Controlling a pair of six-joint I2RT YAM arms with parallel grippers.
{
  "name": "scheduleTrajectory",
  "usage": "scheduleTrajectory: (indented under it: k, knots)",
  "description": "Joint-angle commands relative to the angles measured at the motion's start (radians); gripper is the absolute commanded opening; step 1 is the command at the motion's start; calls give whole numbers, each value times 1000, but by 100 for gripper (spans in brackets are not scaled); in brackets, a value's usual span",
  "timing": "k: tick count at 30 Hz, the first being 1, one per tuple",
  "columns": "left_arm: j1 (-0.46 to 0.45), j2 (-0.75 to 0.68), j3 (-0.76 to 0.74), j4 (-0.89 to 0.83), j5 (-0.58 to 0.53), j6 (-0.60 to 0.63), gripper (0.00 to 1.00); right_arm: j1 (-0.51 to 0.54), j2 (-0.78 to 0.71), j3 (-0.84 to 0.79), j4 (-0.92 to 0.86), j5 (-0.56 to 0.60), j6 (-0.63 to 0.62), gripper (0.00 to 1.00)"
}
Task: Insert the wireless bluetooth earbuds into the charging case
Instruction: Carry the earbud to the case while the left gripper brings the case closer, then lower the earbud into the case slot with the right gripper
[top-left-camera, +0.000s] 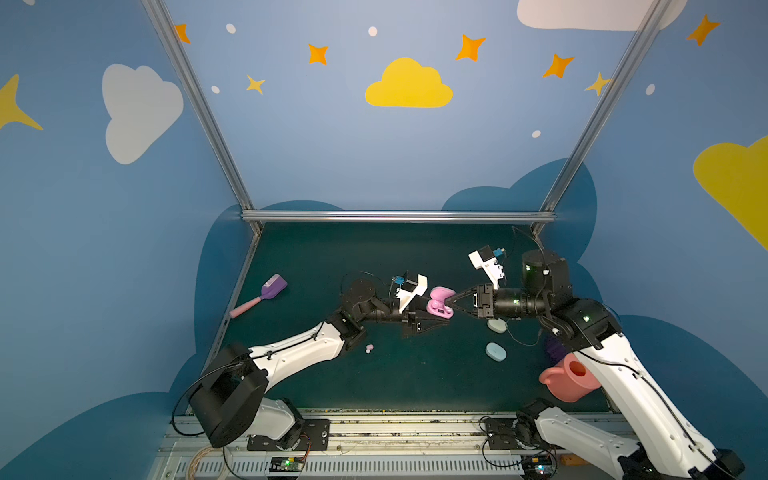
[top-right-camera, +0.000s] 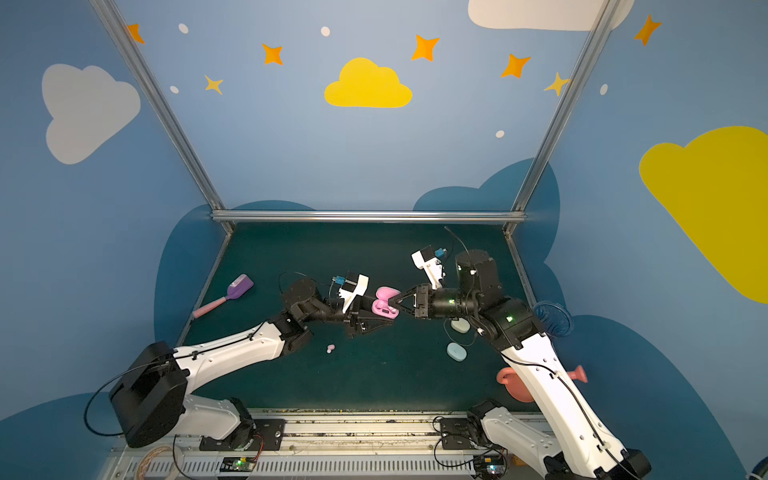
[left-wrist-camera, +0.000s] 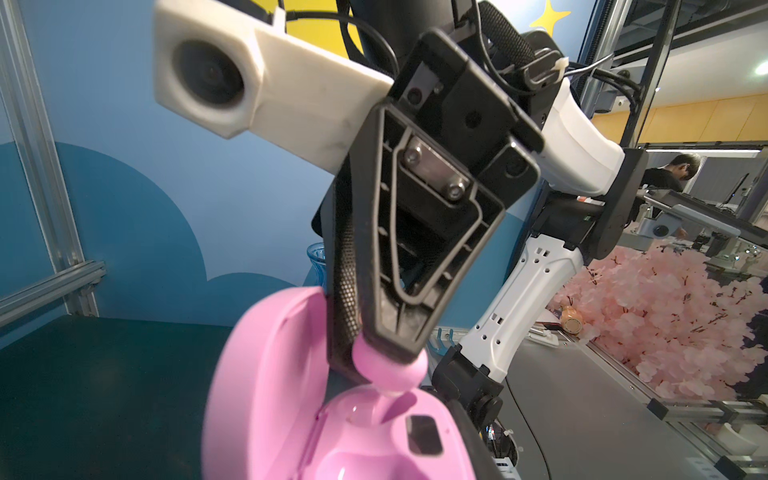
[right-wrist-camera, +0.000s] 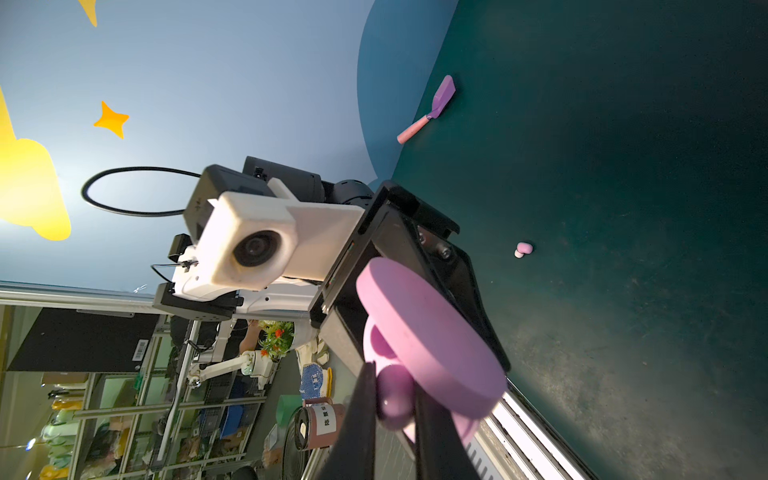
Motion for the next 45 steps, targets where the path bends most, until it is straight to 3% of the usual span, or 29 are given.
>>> scheduleTrajectory:
  k: [1,17,25,28,45]
  knots:
    - [-5,-25,18,-2,0,30,11,-2,-8,-19,31,-23,13,12]
    - [-4,-48,18,-10,-6,39,11,-1,10,-36,-21,1,-25,14]
    - [-5,-42,19,-10,-4,32,11,-2,10,-2,-57,40,-47,46]
    - [-6,-37,19,1,2,25,10,-2,22,12,-66,41,-55,52]
    - [-26,18,19,24,16,-4,10,-2,89,119,-127,74,-97,62]
